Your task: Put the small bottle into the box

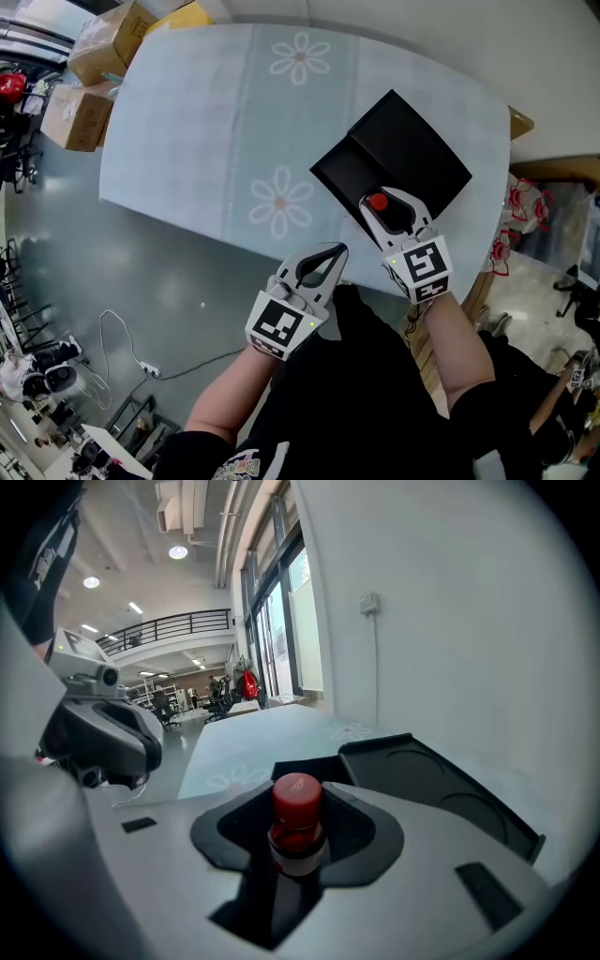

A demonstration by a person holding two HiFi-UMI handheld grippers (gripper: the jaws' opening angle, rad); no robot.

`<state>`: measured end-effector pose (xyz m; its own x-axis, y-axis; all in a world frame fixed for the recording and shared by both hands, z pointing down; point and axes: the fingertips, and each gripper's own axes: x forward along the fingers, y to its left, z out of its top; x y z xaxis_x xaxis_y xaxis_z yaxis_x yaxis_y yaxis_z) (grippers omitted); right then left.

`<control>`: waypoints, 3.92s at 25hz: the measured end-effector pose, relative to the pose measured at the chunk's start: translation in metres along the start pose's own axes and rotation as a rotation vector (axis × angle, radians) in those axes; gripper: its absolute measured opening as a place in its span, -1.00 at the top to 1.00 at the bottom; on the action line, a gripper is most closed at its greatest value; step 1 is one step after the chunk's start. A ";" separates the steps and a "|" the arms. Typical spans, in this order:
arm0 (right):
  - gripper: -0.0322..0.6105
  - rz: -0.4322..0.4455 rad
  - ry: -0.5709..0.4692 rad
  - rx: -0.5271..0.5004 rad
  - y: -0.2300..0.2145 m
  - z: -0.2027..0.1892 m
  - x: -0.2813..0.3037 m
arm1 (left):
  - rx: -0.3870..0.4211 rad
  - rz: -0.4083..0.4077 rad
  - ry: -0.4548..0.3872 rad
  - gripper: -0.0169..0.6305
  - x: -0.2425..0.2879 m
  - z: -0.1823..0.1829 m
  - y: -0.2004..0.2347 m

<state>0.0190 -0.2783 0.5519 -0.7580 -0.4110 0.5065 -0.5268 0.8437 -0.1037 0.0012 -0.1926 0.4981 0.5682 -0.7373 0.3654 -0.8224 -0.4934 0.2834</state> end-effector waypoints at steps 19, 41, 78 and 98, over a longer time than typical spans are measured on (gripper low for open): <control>0.40 -0.023 0.034 -0.061 0.006 -0.018 0.013 | -0.012 0.029 0.026 0.92 -0.017 -0.004 0.005; 0.86 -0.273 -0.133 0.064 0.071 0.033 -0.093 | 0.132 -0.171 -0.058 0.92 -0.103 0.020 -0.032; 0.87 -0.330 -0.290 0.155 0.262 0.052 -0.185 | 0.181 -0.318 -0.117 0.92 -0.220 0.005 -0.082; 0.87 -0.337 -0.287 0.171 0.264 0.048 -0.190 | 0.192 -0.344 -0.096 0.92 -0.218 0.000 -0.090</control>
<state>0.0050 0.0061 0.3873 -0.5970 -0.7512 0.2817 -0.7991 0.5879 -0.1257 -0.0488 0.0127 0.3926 0.8135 -0.5494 0.1907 -0.5802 -0.7893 0.2009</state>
